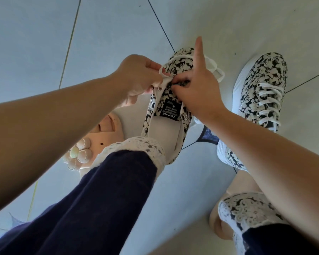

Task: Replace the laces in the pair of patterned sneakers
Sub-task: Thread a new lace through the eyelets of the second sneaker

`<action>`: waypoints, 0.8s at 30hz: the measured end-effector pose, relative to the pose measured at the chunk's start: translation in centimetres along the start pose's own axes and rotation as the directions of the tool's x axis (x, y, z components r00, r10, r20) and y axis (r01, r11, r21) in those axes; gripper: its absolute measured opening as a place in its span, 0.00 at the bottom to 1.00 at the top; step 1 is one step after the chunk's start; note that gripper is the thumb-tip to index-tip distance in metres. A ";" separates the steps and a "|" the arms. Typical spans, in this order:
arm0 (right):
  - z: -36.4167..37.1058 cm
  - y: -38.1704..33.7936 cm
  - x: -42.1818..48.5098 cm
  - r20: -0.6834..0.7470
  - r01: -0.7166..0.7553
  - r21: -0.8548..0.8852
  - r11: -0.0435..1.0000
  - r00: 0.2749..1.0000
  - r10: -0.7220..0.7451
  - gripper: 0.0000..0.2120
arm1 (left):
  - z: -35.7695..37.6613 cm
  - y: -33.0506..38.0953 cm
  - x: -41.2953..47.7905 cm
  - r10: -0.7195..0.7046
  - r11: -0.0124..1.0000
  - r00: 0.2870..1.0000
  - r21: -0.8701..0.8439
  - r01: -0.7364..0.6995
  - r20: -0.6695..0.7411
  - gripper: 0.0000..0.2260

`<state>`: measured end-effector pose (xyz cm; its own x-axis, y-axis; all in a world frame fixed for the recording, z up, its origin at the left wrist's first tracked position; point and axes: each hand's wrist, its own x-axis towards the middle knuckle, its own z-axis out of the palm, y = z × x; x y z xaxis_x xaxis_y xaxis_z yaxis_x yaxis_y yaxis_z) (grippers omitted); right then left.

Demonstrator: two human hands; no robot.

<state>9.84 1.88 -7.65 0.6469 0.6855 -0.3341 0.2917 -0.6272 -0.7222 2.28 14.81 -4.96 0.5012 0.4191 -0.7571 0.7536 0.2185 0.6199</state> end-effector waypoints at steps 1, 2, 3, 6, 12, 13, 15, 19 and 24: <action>0.2 0.0 0.0 -0.019 -0.022 0.000 1.000 1.000 0.022 0.48 | 0.1 -0.2 0.1 -0.006 1.000 1.000 -0.020 0.006 0.007 0.14; 0.3 0.1 0.0 -0.034 -0.040 -0.002 0.999 0.999 0.040 0.48 | 0.1 -0.4 0.1 -0.010 0.999 1.000 -0.042 0.010 0.013 0.15; 0.5 0.0 0.0 -0.045 -0.052 -0.008 0.999 0.998 0.052 0.48 | 0.1 -0.6 0.1 -0.011 0.998 1.000 -0.061 0.013 0.021 0.15; 1.0 -0.2 -0.2 -0.074 -0.074 -0.037 0.997 0.995 0.071 0.47 | 0.0 -1.1 -0.1 -0.008 0.994 0.999 -0.109 0.013 0.047 0.16; 1.9 -0.4 -0.3 -0.186 -0.153 -0.032 0.988 0.972 0.145 0.43 | -0.3 -1.3 -0.4 0.011 0.982 0.995 -0.187 0.007 0.098 0.16; 1.9 -0.4 -0.2 -0.194 -0.158 -0.025 0.987 0.969 0.150 0.43 | -0.3 -1.3 -0.4 0.015 0.982 0.995 -0.191 0.004 0.096 0.17; 1.8 -0.4 -0.4 -0.195 -0.147 -0.017 0.989 0.971 0.141 0.43 | -0.3 -1.4 -0.3 0.021 0.980 0.996 -0.198 -0.003 0.091 0.16; 1.0 -0.5 -1.1 -0.123 -0.036 -0.035 0.999 0.992 0.031 0.42 | -0.2 -2.0 -0.5 0.019 0.963 0.998 -0.270 -0.002 0.060 0.16; 1.4 -0.9 -1.8 -0.084 -0.049 0.046 0.998 0.995 0.052 0.45 | -0.1 -2.6 -1.2 0.022 0.959 0.997 -0.282 -0.001 0.071 0.15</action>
<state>7.43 1.72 -7.25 0.7181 0.6183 -0.3196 0.2270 -0.6421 -0.7323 -0.35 13.86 -5.63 0.5467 0.3605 -0.7558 0.6022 0.4578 0.6540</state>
